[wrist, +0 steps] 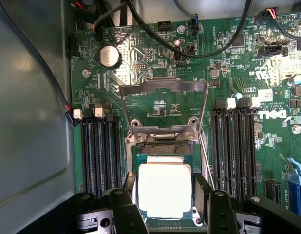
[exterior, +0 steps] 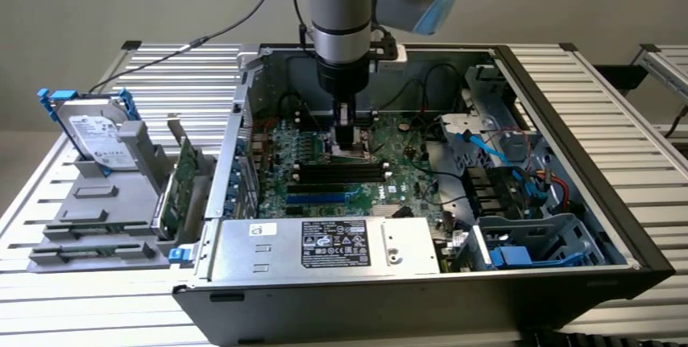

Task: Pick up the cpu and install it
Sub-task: 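Place the cpu into insertion slot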

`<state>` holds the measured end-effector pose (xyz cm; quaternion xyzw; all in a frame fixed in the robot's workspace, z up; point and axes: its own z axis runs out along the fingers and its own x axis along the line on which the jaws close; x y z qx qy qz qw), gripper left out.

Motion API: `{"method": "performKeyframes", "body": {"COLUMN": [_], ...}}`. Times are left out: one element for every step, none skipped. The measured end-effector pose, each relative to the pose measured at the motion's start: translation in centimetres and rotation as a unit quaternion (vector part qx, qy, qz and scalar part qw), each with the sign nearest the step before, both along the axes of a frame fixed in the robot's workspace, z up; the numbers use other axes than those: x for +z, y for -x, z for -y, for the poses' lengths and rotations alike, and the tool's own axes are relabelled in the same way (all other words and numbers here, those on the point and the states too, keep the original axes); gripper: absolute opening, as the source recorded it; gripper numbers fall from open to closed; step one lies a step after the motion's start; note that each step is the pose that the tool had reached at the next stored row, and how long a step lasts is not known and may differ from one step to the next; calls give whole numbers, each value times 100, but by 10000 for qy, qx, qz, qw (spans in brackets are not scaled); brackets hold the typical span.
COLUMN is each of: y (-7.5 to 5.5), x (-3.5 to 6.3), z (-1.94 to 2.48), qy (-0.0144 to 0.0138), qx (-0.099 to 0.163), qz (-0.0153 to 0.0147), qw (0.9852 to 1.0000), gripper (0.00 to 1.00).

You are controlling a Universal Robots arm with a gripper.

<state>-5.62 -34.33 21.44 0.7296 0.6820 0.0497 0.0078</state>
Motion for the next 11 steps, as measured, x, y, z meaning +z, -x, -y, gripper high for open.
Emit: {"method": "performKeyframes", "body": {"y": [0, 2, 5, 8, 11, 14, 15, 15, 15, 15, 15], "x": [-8, -17, -26, -33, -39, -43, -46, -48, -49, -49, -50], "z": [0, 0, 0, 0, 0, 0, 0, 0, 0, 0, 0], "qy": [1, 1, 3, 6, 13, 19, 28, 39, 48, 57, 65], "qx": [0, 0, 0, 0, 0, 0, 0, 1, 1, 0, 0], "qz": [20, 38, 49, 54, 55, 56, 57, 56, 57, 58, 60], "qw": [10000, 10000, 10000, 10000, 10000, 10000, 10000, 10000, 10000, 10000, 10000], "gripper": [55, 55, 55, 55, 55, 55, 55, 55, 55, 55, 55]}}
